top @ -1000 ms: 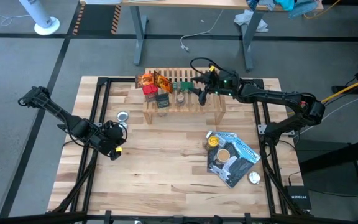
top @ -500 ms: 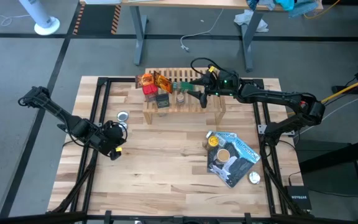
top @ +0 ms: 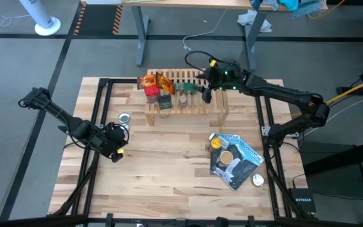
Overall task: Shelf spices
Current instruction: Put the green seasoning bottle on the shelf
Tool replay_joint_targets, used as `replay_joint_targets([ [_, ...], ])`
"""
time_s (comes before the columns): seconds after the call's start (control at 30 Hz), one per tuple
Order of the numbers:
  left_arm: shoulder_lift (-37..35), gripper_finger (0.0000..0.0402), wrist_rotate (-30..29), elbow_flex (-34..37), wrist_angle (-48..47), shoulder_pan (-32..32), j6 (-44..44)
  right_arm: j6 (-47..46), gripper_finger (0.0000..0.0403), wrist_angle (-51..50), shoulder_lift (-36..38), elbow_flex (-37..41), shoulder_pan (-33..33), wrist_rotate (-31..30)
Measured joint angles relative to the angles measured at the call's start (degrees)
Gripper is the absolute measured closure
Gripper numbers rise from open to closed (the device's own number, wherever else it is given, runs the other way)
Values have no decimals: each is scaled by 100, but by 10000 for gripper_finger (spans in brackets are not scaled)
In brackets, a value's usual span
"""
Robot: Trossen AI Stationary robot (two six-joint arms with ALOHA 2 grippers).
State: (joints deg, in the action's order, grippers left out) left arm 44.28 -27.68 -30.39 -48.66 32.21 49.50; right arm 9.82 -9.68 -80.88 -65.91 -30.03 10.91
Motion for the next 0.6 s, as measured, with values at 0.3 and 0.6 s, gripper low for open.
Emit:
replay_joint_targets([
  [0.3,2,400,0,0,4,0,2,259,137,-2017,-461,-1518,-2,-288],
  [0.6,1,400,0,0,4,0,2,254,137,-3135,-1435,-2755,0,-90],
])
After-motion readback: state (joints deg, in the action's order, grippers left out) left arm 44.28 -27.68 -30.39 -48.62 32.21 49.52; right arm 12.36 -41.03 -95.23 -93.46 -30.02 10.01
